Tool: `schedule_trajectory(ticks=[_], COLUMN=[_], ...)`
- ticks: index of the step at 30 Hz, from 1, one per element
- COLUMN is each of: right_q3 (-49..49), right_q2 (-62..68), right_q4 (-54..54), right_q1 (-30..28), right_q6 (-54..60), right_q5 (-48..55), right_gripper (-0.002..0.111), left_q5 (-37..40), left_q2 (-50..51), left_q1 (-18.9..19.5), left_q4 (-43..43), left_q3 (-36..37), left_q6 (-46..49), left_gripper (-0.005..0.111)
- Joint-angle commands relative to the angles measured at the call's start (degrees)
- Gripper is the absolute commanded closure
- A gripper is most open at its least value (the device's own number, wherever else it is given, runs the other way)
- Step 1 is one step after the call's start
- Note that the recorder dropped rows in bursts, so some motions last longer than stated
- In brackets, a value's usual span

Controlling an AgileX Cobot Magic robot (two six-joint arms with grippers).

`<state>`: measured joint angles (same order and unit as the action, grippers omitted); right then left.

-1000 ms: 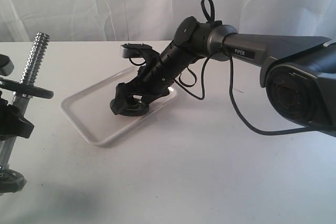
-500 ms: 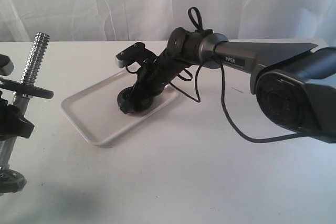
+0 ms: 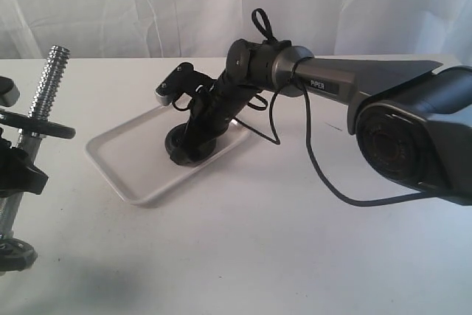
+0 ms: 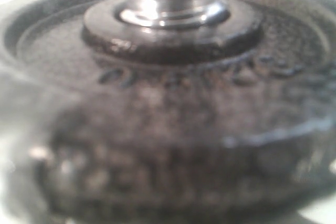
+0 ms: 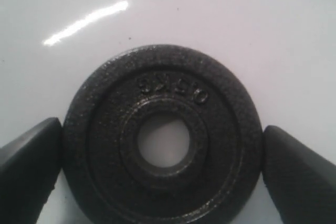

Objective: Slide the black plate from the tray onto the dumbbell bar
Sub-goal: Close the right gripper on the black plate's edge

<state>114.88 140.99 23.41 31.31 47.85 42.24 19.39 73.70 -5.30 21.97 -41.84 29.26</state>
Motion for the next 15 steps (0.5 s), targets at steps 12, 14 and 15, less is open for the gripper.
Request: schedule_trajectory(ticks=[12,14,15], right_q3=[-0.26,-0.26,-0.26], right_q2=[4.05,4.28,4.28], right_q4=[-10.61,-10.74,-11.50], right_q1=[0.04,0.04,0.04], right_q6=[-5.49,-6.11,-6.22], right_q5=[5.25,6.00,6.29], right_gripper=[0.059,0.058,0.058], left_q5=[-4.78,-4.78,-4.78], left_q2=[-3.05,-3.05,-3.05], left_q1=[0.02,0.02,0.02], left_q4=[4.92,4.92,4.92], left_q3=[-1.92,-1.92,-1.92], left_q6=[-0.41,-0.41,-0.41], left_gripper=[0.107,0.107,0.107])
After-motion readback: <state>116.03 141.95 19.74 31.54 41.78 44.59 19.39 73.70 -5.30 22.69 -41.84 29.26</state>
